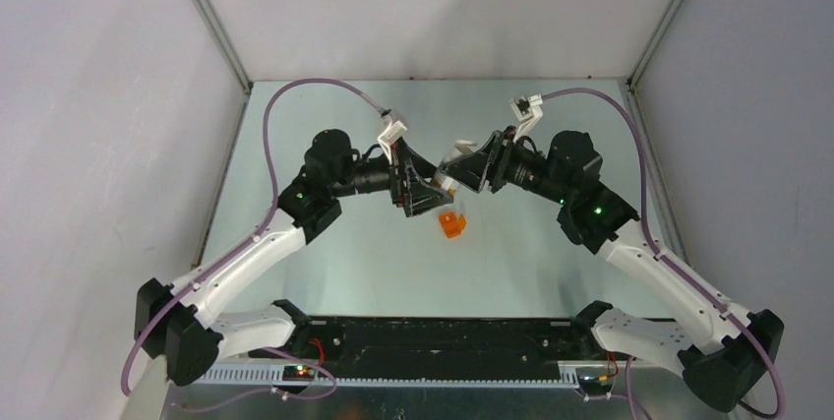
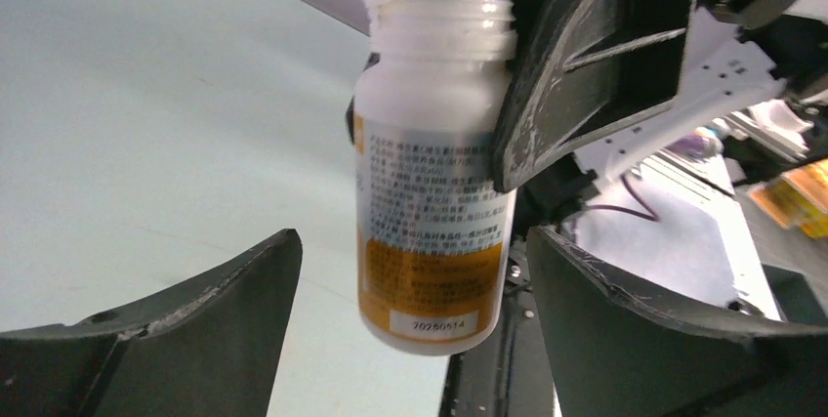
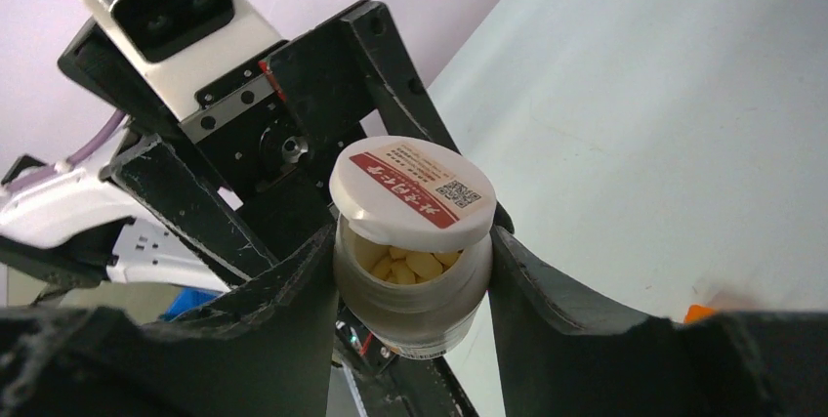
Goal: Sort the pills into containers
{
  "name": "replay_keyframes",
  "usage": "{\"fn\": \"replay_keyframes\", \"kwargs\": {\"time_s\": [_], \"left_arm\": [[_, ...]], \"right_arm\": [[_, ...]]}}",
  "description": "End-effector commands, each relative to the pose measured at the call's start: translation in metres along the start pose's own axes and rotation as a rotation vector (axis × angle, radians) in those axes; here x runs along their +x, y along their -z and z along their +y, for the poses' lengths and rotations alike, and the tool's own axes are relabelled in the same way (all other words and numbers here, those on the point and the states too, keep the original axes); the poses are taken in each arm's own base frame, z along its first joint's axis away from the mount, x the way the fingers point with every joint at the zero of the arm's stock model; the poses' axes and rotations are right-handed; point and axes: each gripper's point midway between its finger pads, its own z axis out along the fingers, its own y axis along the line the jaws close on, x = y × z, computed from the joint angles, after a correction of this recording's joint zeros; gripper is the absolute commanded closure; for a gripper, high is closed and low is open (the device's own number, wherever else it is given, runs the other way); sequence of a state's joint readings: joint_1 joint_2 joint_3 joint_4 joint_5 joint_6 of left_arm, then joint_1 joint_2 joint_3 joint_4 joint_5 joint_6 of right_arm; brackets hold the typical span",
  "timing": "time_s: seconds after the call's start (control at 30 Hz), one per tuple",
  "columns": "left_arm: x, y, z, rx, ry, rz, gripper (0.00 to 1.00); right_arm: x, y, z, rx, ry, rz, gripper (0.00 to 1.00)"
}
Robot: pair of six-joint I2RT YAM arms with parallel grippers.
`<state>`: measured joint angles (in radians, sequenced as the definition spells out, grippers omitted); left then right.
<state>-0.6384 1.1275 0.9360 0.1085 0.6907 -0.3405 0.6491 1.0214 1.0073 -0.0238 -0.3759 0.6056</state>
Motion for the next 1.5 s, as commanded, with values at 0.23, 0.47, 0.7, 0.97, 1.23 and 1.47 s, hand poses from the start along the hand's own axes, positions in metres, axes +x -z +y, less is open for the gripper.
{"fn": "replay_keyframes", "kwargs": {"time_s": [0.23, 0.47, 0.7, 0.97, 1.23, 1.47], "left_arm": [[-0.007, -0.001, -0.019, 0.106, 0.015, 0.013, 0.22], [0.010, -0.004, -0.010, 0.073, 0.003, 0.047, 0.19], [0.006, -0.006, -0.004, 0.039, -0.018, 0.031, 0.26], [0.005, -0.009, 0.000, 0.029, -0.019, 0.033, 0.49], [0.012, -0.007, -0.004, 0.061, -0.038, 0.059, 1.00], [0.016, -0.002, -0.013, 0.109, -0.058, 0.066, 1.00]], "right_arm": [[-0.006, -0.002, 0.022, -0.129, 0.039, -0.038, 0.73], [-0.012, -0.007, 0.014, -0.077, -0.013, -0.078, 0.73], [-0.006, -0.010, 0.014, -0.071, -0.038, -0.058, 0.72], [0.000, -0.011, 0.013, -0.061, -0.042, -0.041, 0.71], [-0.008, 0.000, -0.013, 0.084, -0.054, -0.090, 0.28], [-0.019, 0.028, -0.037, 0.166, -0.042, -0.119, 0.24]]}}
